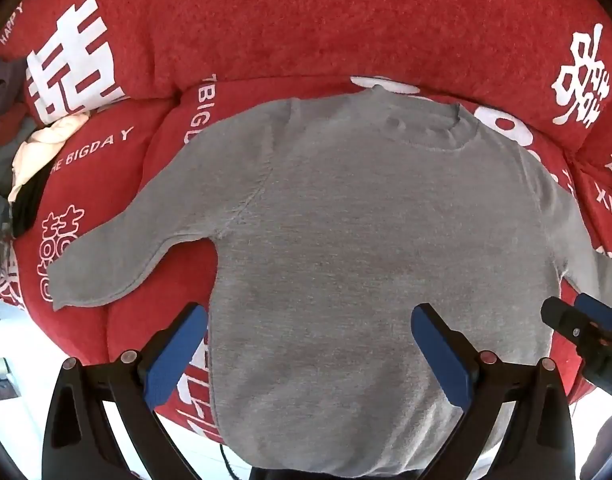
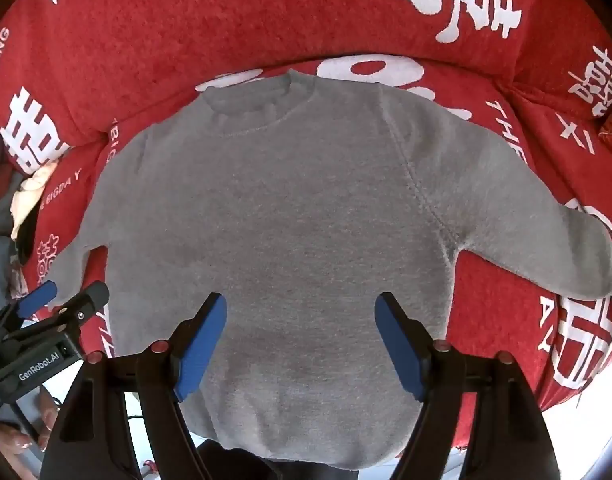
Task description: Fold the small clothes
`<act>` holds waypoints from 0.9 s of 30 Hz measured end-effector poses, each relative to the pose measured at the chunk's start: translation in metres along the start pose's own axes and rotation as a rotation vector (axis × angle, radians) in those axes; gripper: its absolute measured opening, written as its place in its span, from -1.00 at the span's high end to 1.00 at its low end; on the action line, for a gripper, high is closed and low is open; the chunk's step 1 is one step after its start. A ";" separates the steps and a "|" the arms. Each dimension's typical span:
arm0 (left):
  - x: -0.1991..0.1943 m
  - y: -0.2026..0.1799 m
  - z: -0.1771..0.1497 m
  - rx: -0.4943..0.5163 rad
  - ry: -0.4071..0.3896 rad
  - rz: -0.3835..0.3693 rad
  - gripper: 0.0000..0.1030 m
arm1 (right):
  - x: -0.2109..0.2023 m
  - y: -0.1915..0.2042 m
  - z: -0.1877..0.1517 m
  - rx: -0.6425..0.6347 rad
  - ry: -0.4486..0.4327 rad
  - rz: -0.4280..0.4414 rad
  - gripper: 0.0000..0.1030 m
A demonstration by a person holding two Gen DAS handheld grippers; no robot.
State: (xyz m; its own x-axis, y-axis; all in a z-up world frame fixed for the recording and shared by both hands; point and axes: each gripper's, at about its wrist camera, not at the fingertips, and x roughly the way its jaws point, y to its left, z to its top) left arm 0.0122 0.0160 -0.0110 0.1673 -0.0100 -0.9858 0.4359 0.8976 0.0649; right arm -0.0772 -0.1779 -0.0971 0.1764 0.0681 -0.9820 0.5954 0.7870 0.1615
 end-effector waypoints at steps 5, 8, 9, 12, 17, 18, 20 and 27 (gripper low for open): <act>-0.001 0.001 0.000 0.000 0.005 -0.007 -0.99 | -0.002 0.004 0.000 -0.001 -0.007 -0.005 -0.54; -0.002 0.001 0.002 -0.001 0.008 -0.007 -0.99 | -0.003 0.006 0.002 -0.008 -0.014 -0.004 -0.54; -0.001 0.001 0.002 0.000 0.007 -0.007 -0.99 | -0.004 0.007 0.003 -0.011 -0.013 -0.006 -0.54; -0.002 0.001 0.001 -0.004 0.005 -0.011 -0.99 | -0.005 0.009 0.005 -0.018 -0.015 -0.013 -0.54; -0.003 0.000 0.002 -0.004 0.006 -0.012 -0.99 | -0.007 0.010 0.005 -0.017 -0.021 -0.013 -0.54; -0.004 0.000 0.001 -0.002 0.006 -0.012 -0.99 | -0.007 0.010 0.005 -0.018 -0.022 -0.014 -0.54; -0.004 -0.002 0.001 0.002 0.008 -0.011 -0.99 | -0.008 0.011 0.005 -0.020 -0.022 -0.015 -0.54; -0.006 -0.005 0.001 0.006 0.008 -0.012 -0.99 | -0.009 0.011 0.006 -0.025 -0.024 -0.018 -0.54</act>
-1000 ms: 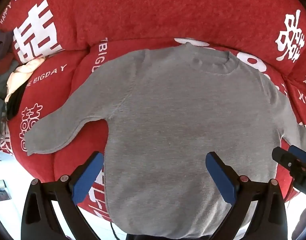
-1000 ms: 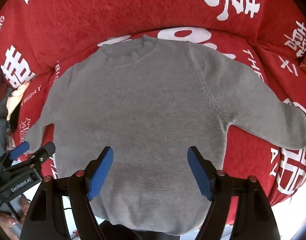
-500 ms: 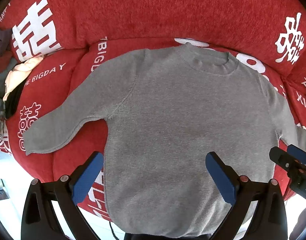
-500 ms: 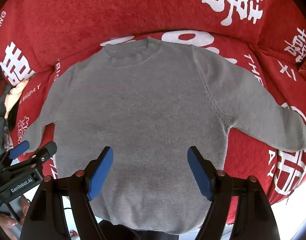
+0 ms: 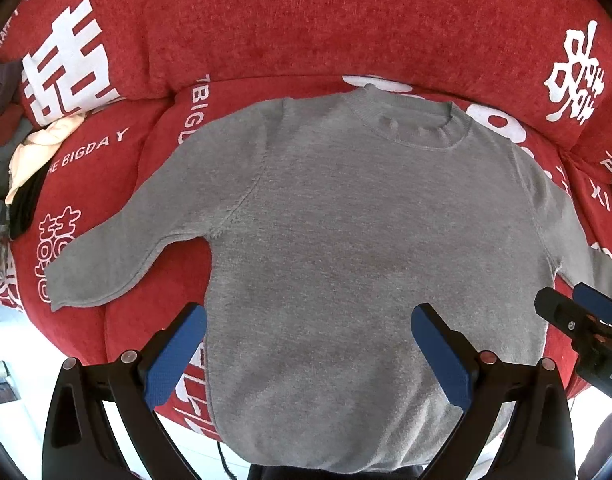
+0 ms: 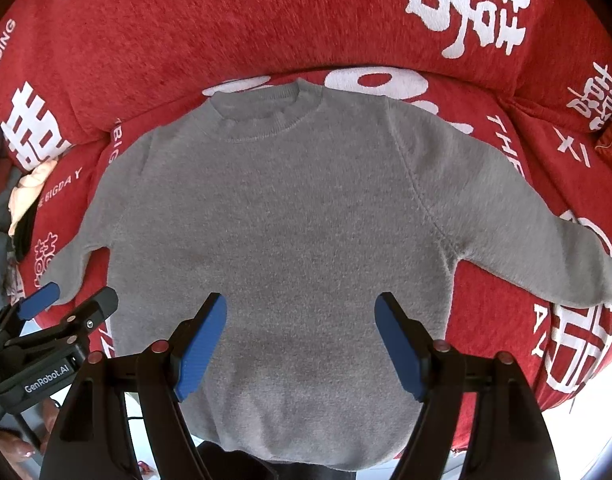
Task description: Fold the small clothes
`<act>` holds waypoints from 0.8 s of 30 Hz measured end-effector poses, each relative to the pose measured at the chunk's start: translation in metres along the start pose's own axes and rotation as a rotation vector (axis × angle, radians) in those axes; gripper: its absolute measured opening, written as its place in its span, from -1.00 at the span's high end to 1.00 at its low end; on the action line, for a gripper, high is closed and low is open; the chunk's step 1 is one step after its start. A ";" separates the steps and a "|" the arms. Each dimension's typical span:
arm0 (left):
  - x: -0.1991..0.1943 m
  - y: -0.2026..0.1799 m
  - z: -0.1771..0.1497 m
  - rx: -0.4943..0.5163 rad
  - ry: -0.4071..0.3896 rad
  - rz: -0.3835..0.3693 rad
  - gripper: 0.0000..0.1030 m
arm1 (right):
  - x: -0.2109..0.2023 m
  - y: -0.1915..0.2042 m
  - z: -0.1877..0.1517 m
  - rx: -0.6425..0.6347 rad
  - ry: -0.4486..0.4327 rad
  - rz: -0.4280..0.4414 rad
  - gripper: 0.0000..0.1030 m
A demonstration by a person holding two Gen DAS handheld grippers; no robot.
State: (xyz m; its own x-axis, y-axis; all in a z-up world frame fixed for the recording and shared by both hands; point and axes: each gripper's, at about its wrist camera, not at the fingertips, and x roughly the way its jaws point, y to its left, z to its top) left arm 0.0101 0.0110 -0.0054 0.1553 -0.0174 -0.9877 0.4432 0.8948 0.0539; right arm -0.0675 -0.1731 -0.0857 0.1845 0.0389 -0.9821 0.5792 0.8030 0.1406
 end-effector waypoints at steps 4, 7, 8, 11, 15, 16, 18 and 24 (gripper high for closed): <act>0.000 0.000 0.000 0.000 0.001 0.001 -0.99 | 0.000 0.000 0.000 -0.001 -0.002 0.000 -0.54; 0.000 0.000 0.000 -0.002 0.001 0.000 -0.99 | 0.000 -0.001 0.000 -0.001 -0.002 0.000 -0.54; -0.001 0.001 -0.001 -0.004 0.001 -0.001 -0.99 | 0.000 -0.001 -0.001 -0.001 -0.002 0.000 -0.54; -0.001 0.001 -0.001 -0.004 -0.001 0.000 -0.99 | 0.000 -0.001 0.000 -0.003 -0.004 -0.001 -0.54; -0.001 0.002 -0.001 -0.004 -0.001 0.000 -0.99 | 0.000 0.000 0.000 -0.005 -0.005 -0.001 -0.54; -0.001 0.002 -0.001 -0.004 -0.001 0.000 -0.99 | -0.001 0.000 0.001 -0.007 -0.006 -0.002 -0.54; -0.001 0.002 -0.001 -0.003 0.000 0.000 -0.99 | -0.001 0.001 0.001 -0.009 -0.008 -0.002 -0.54; -0.002 0.003 0.000 -0.003 0.001 -0.003 -0.99 | -0.002 0.001 0.001 -0.009 -0.009 -0.004 -0.54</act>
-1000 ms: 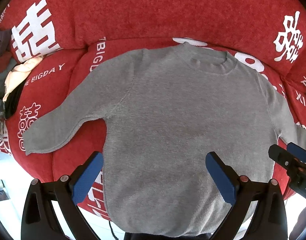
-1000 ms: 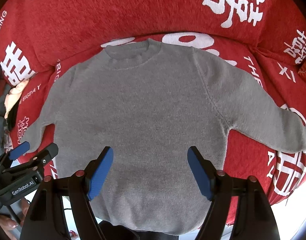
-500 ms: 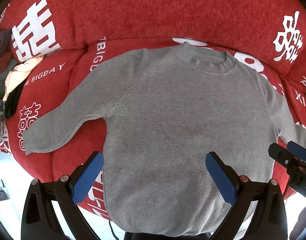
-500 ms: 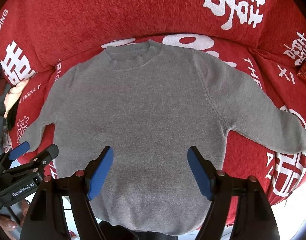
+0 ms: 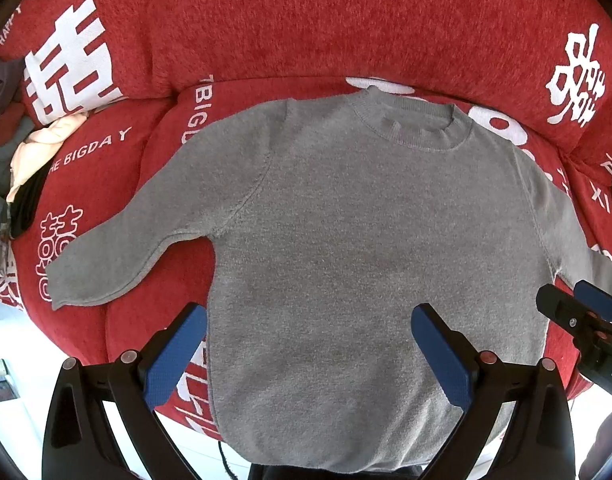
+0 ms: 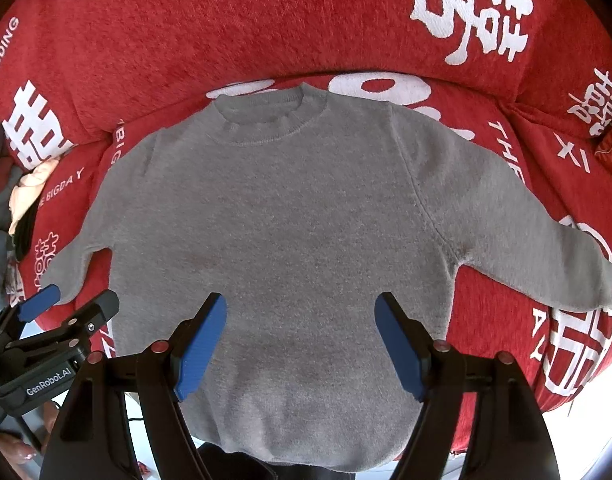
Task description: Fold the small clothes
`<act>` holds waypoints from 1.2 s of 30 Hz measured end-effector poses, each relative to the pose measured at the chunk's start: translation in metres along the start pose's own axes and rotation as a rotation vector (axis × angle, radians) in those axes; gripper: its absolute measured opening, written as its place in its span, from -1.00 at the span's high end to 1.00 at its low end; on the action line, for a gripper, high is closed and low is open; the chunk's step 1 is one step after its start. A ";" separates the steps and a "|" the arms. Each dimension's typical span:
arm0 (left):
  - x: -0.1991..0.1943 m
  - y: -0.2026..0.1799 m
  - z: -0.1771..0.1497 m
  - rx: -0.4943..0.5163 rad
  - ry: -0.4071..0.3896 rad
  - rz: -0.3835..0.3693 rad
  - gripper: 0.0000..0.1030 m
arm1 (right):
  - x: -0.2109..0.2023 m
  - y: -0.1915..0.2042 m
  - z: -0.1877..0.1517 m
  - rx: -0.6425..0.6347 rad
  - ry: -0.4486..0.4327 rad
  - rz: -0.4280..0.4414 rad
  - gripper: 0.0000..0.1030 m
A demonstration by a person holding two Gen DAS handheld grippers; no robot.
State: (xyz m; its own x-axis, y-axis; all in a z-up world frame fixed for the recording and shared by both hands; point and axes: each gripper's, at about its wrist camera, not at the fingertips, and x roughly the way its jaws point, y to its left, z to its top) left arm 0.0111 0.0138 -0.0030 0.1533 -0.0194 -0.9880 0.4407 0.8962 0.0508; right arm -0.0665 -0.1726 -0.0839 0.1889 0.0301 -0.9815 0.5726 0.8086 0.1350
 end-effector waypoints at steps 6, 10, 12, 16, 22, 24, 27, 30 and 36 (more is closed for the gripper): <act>-0.001 0.000 0.001 0.003 -0.001 -0.005 -0.99 | 0.000 0.000 0.000 -0.002 0.001 0.000 -0.54; 0.000 0.001 0.001 0.002 0.003 -0.007 -0.99 | 0.001 0.000 0.000 -0.004 0.001 0.000 -0.54; 0.000 0.000 0.001 0.000 0.004 -0.007 -0.99 | 0.001 0.001 -0.001 -0.006 0.001 0.001 -0.54; 0.001 -0.001 0.002 0.002 0.006 -0.004 -0.99 | 0.002 0.003 -0.001 -0.016 0.001 -0.001 -0.54; 0.002 -0.001 0.000 0.000 0.007 -0.010 -0.99 | 0.002 0.004 -0.001 -0.013 0.000 0.001 -0.54; 0.002 -0.002 -0.001 -0.003 0.005 -0.012 -0.99 | 0.001 0.003 -0.001 -0.014 -0.001 0.000 -0.54; 0.001 -0.002 -0.002 -0.010 -0.005 -0.003 -0.99 | 0.001 0.003 -0.001 -0.011 -0.001 -0.001 -0.54; 0.004 -0.001 -0.003 -0.013 0.003 -0.011 -0.99 | 0.001 0.002 0.000 -0.011 -0.003 -0.004 -0.54; 0.007 -0.003 -0.004 -0.004 0.019 -0.019 -0.99 | 0.001 0.000 0.000 -0.005 0.001 -0.005 -0.54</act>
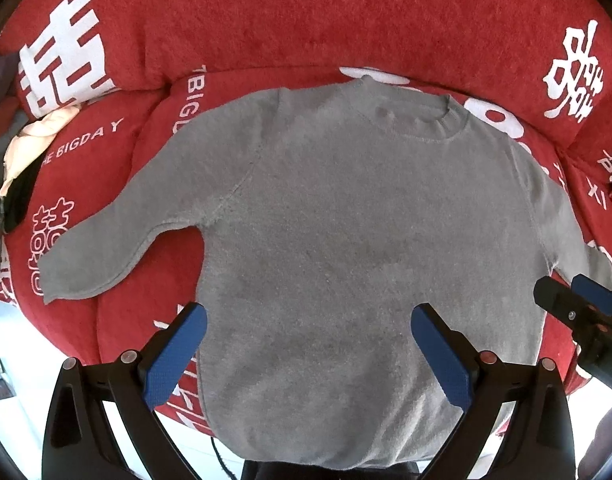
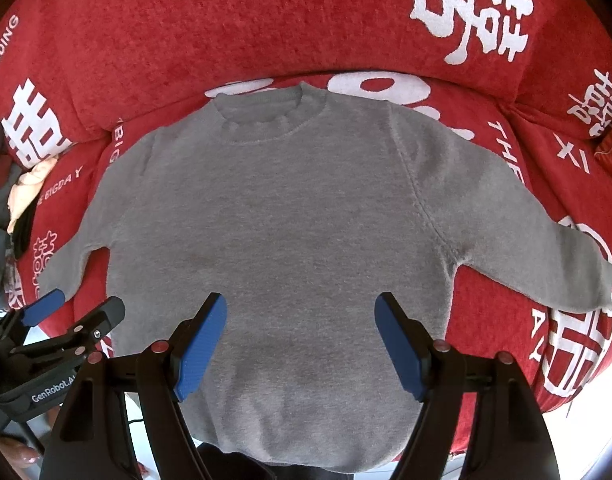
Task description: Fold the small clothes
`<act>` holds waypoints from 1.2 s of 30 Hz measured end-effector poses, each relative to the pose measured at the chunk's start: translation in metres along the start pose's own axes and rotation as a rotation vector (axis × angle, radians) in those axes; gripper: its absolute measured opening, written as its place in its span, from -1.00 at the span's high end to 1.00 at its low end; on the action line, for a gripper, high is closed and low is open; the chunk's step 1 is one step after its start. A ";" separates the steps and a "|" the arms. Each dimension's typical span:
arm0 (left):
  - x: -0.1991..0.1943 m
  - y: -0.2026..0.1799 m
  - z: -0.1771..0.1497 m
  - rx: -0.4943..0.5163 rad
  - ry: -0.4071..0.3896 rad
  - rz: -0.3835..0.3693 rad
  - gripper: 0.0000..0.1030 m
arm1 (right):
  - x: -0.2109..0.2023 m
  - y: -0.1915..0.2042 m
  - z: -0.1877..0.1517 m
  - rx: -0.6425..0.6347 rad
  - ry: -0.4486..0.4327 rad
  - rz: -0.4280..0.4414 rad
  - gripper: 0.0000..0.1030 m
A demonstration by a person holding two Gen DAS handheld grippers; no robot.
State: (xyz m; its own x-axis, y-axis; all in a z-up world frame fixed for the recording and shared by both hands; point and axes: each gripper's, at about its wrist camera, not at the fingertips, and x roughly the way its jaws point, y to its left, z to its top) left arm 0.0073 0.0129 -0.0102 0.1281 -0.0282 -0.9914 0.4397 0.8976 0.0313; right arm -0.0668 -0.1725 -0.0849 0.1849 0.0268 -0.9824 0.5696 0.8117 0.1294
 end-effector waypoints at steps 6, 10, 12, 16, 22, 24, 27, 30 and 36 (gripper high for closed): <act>0.002 0.000 -0.001 0.007 0.007 0.000 -0.99 | 0.001 0.000 0.001 0.005 0.005 -0.001 -0.54; 0.000 0.000 -0.002 0.010 -0.014 0.000 -0.99 | 0.000 0.001 0.001 0.002 0.004 -0.004 -0.54; -0.002 0.002 -0.003 0.003 -0.024 -0.019 -0.99 | 0.001 0.001 0.001 0.002 0.005 -0.005 -0.54; -0.002 0.004 -0.002 -0.007 -0.008 -0.041 -0.99 | 0.003 0.003 0.000 0.001 0.010 -0.008 -0.54; 0.000 0.010 -0.002 -0.023 -0.001 -0.049 -0.99 | 0.004 0.008 0.001 -0.004 0.014 -0.009 -0.54; 0.001 0.013 -0.002 -0.024 0.007 -0.040 -0.99 | 0.005 0.010 0.001 -0.004 0.016 -0.010 -0.54; 0.004 0.016 -0.002 -0.024 0.015 -0.036 -0.99 | 0.006 0.013 0.003 -0.007 0.017 -0.010 -0.54; 0.007 0.020 -0.003 -0.023 0.013 -0.021 -0.99 | 0.006 0.017 0.003 -0.013 0.019 -0.013 -0.54; 0.011 0.029 -0.003 -0.030 0.031 -0.084 -0.99 | 0.007 0.027 0.004 -0.028 0.024 -0.012 -0.54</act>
State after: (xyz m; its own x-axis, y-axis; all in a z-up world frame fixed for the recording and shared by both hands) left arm 0.0183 0.0400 -0.0207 0.0644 -0.0909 -0.9938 0.4210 0.9053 -0.0555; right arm -0.0467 -0.1530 -0.0881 0.1592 0.0307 -0.9868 0.5485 0.8283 0.1143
